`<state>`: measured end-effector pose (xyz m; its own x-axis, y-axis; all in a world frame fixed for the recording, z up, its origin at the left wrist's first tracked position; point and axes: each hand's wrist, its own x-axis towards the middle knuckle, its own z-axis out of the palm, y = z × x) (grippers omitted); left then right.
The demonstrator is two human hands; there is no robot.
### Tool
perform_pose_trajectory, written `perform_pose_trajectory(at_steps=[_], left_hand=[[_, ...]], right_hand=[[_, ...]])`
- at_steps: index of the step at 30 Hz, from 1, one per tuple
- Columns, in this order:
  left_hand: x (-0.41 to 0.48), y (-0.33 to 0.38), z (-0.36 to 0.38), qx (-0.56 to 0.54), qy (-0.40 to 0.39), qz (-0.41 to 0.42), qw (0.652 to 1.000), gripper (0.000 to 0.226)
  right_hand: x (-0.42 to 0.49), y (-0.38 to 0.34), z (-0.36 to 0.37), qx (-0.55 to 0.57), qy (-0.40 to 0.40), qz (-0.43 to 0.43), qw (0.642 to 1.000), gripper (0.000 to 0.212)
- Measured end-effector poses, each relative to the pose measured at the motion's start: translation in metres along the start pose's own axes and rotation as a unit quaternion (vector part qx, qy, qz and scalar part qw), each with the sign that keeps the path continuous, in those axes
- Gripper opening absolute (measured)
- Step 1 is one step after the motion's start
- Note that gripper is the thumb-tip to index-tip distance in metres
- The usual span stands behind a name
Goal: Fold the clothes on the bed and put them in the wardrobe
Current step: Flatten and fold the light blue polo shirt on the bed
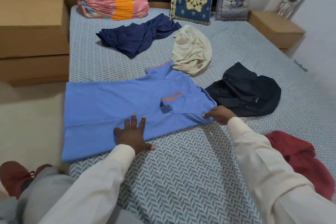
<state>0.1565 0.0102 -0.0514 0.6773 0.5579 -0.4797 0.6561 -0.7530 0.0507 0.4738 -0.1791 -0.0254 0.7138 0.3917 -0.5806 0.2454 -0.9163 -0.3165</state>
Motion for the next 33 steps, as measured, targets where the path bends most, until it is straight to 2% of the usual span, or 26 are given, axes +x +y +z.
perform_pose_trajectory(at_steps=[2,4,5,9,11,13,15,17,18,20,23,25,26,29,31,33], left_hand=[[-0.001,0.001,-0.001,0.003,-0.005,-0.005,1.0,0.125],[0.0,0.002,-0.003,0.005,-0.012,-0.009,1.0,0.125],[0.0,0.002,-0.004,0.005,-0.015,-0.011,1.0,0.125],[0.001,0.002,-0.006,0.008,-0.025,-0.014,1.0,0.126],[0.001,0.002,-0.006,0.014,-0.024,-0.013,1.0,0.127],[0.002,0.001,-0.006,0.016,-0.023,-0.012,1.0,0.127],[0.003,-0.001,-0.005,0.019,-0.022,-0.011,1.0,0.128],[0.004,-0.002,-0.003,0.023,-0.023,-0.005,0.999,0.128],[0.005,-0.002,-0.001,0.025,-0.022,-0.002,0.999,0.127],[0.006,-0.007,0.002,0.032,-0.014,0.01,0.999,0.125],[0.006,-0.025,0.009,0.034,0.024,0.049,0.998,0.106],[0.006,-0.045,0.014,0.004,0.068,0.062,0.996,0.094],[0.006,-0.055,0.016,-0.024,0.091,0.059,0.994,0.089],[0.006,-0.078,0.019,-0.056,0.203,0.061,0.976,0.067],[0.008,-0.092,0.021,-0.025,0.265,0.063,0.962,0.051],[0.013,-0.108,0.018,-0.005,0.273,0.05,0.961,0.044]], right_hand=[[0.004,0.01,0.006,0.048,0.064,-0.014,0.997,0.036],[0.006,0.012,0.006,0.054,0.157,-0.032,0.986,0.033],[0.006,0.008,0.005,0.05,0.176,-0.035,0.982,0.028],[0.005,-0.016,0.009,0.036,0.192,-0.027,0.98,0.005],[0.003,-0.022,0.015,0.023,0.162,-0.013,0.986,0.024],[0.001,-0.024,0.02,0.025,0.142,0.001,0.99,0.035],[-0.003,-0.029,0.026,0.05,0.186,0.001,0.981,0.036],[-0.01,-0.039,0.033,0.081,0.262,-0.042,0.961,0.027],[-0.009,-0.043,0.038,0.091,0.264,-0.066,0.958,0.022],[-0.005,-0.049,0.047,0.061,0.19,-0.101,0.975,0.02],[0.006,-0.052,0.05,0.042,0.105,-0.073,0.991,0.03],[0.008,-0.058,0.049,0.021,0.111,-0.063,0.992,0.034],[0.007,-0.065,0.052,0.017,0.139,-0.066,0.988,0.035],[-0.003,-0.096,0.07,0.065,0.221,-0.141,0.963,0.019],[-0.001,-0.116,0.09,0.049,0.177,-0.206,0.961,0.011],[0.003,-0.13,0.104,-0.012,0.111,-0.217,0.97,0.011]])
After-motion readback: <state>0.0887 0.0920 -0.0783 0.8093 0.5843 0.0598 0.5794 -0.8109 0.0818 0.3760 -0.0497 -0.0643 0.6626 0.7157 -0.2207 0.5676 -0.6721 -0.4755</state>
